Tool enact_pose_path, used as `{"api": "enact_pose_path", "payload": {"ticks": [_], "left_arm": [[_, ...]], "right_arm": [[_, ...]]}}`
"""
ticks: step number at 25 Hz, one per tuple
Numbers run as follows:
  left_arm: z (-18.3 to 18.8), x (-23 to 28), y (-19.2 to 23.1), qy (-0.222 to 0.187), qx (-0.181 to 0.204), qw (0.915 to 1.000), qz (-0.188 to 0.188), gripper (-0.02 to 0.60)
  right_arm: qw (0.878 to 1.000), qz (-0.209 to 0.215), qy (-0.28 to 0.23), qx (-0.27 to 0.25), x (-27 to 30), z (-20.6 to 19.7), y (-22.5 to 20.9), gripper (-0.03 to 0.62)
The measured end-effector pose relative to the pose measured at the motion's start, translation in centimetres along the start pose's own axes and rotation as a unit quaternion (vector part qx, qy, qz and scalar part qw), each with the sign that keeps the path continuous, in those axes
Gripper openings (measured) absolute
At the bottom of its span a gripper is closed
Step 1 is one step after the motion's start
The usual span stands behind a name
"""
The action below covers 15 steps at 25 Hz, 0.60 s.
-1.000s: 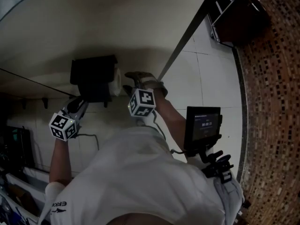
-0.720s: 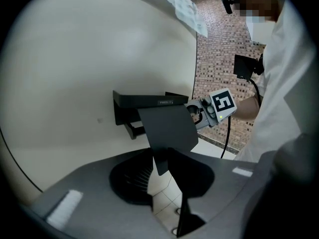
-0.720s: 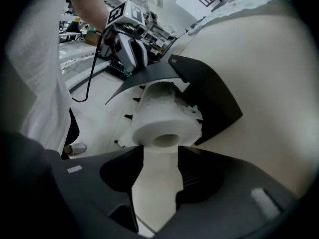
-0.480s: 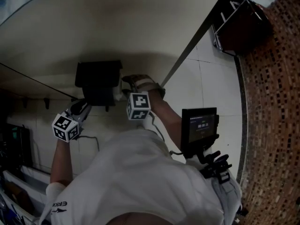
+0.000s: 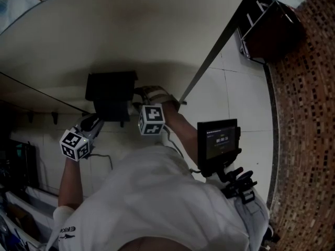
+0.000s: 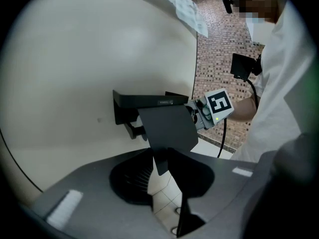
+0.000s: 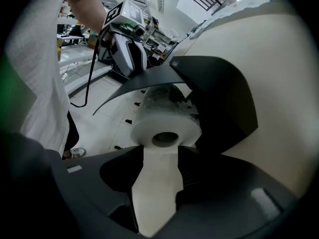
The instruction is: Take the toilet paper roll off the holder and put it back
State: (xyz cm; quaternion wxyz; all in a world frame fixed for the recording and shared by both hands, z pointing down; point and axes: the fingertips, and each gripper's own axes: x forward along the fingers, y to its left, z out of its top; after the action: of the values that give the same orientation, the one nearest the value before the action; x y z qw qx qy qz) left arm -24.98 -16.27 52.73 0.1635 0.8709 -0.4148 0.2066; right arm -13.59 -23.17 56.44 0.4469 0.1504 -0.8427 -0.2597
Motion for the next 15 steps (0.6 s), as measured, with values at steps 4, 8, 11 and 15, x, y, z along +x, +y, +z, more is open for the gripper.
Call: {"api": "enact_pose_path", "payload": {"ticks": [4,8,11,15], "left_arm": [[0.3,0.1,-0.3,0.004,-0.001,1.0,0.002,0.092],[0.2,-0.1,-0.4,0.006,-0.001,1.0,0.002,0.092],[0.1,-0.2,-0.4,0.008,0.001,1.0,0.001,0.092],[0.1,-0.3,-0.4,0.009,0.002,1.0,0.002,0.092]], "right_arm": [[1.0,0.016,-0.015,0.007,0.2,0.5,0.6,0.233],[1.0,0.015,-0.022,0.009,0.4,1.1,0.5,0.233],[1.0,0.009,-0.028,0.009,0.5,1.4,0.3,0.233],[0.999,0.013,-0.036,0.014,0.6,1.9,0.5,0.235]]}}
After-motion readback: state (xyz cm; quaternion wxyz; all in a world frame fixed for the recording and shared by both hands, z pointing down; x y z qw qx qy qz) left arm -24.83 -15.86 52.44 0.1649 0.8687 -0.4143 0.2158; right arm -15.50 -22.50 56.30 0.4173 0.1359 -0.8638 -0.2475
